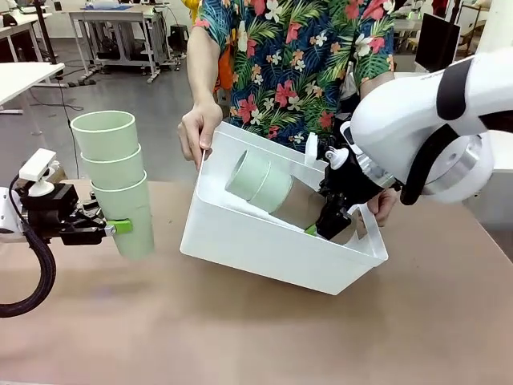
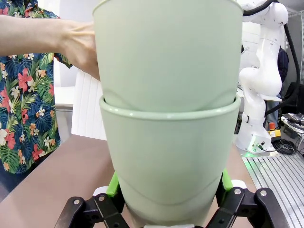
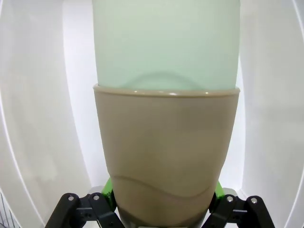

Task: Stack the cups and store them in the basket.
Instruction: Place the stack of Reusable plastic cups into the Pantry Basket.

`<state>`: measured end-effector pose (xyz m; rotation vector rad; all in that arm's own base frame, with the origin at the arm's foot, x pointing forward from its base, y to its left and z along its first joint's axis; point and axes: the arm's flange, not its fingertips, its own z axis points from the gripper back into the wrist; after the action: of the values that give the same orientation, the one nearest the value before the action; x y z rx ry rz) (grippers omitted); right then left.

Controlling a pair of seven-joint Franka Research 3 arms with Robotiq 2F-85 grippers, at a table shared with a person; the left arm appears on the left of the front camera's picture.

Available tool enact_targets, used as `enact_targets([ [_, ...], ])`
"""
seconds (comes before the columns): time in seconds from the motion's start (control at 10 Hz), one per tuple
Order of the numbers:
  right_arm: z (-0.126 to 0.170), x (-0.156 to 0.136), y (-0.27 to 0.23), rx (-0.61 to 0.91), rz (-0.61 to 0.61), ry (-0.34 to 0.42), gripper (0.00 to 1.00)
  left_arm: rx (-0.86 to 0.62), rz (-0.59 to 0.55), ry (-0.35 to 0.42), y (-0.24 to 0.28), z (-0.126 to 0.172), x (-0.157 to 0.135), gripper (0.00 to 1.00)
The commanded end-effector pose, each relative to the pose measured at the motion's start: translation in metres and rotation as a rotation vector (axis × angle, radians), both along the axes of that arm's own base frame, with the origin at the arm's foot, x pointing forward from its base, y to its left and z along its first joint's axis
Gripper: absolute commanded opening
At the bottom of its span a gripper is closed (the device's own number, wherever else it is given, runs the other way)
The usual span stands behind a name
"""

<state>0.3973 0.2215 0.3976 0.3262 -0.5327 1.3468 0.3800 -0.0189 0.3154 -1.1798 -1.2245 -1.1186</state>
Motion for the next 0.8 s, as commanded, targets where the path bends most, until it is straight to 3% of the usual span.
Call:
enact_targets([
  [0.0, 0.004, -0.016, -0.003, -0.034, -0.019, -0.014, 0.83, -0.007, -0.003, -0.005, 0.000, 0.006, 0.000, 0.87],
  [0.3, 0.005, -0.020, -0.007, -0.014, -0.051, -0.051, 0.83, -0.007, -0.003, -0.005, 0.000, 0.006, 0.000, 0.87],
  [0.4, -0.005, -0.016, -0.006, -0.033, 0.021, -0.004, 0.83, -0.007, -0.003, -0.005, 0.000, 0.006, 0.000, 0.87],
  [0.7, -0.005, -0.016, -0.006, -0.033, 0.021, -0.004, 0.83, -0.007, -0.003, -0.005, 0.000, 0.006, 0.000, 0.87],
])
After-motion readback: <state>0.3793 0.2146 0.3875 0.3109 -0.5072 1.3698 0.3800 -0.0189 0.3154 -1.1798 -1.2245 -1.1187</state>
